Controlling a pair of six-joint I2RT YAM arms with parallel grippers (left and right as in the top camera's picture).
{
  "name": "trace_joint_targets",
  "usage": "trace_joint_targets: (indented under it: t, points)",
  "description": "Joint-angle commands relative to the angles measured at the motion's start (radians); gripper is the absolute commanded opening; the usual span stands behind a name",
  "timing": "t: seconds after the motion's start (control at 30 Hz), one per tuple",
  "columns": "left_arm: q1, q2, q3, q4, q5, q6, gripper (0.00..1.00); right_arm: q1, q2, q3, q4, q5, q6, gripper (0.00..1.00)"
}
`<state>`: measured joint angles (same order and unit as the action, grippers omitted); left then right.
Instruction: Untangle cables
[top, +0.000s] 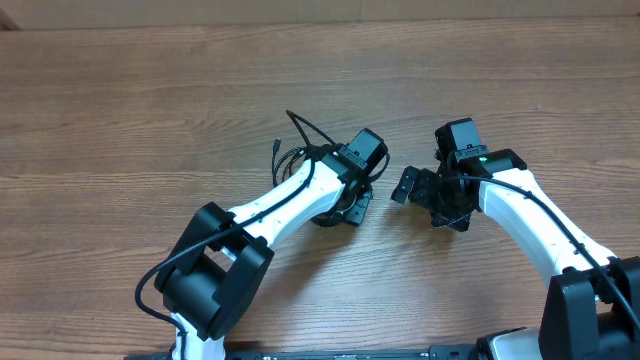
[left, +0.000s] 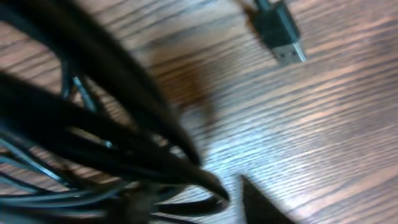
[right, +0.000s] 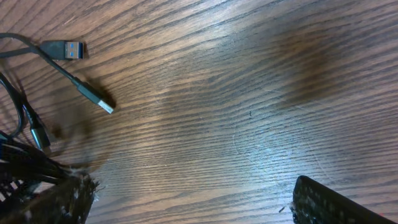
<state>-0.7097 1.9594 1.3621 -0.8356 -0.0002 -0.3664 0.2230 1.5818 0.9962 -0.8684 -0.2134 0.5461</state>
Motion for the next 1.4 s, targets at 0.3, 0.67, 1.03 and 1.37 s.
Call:
trace_joint_targets:
  t: [0.3,0.67,1.03,1.37]
  points:
    - [0.143,-0.019,0.113,-0.106,0.181,0.101,0.35,0.000,-0.019,-0.008,0.003,-0.005,0.000,1.00]
    - [0.161,-0.018,0.113,-0.123,0.168,0.101,0.28,0.000,-0.019,-0.008,0.003,-0.005,0.000,1.00]
    - [0.161,-0.018,0.113,-0.193,0.124,0.101,0.36,0.000,-0.019,-0.008,0.003,-0.005,0.000,1.00]
    - [0.159,-0.018,0.111,-0.238,0.124,0.101,0.40,0.000,-0.019,-0.008,0.003,-0.005,0.000,1.00]
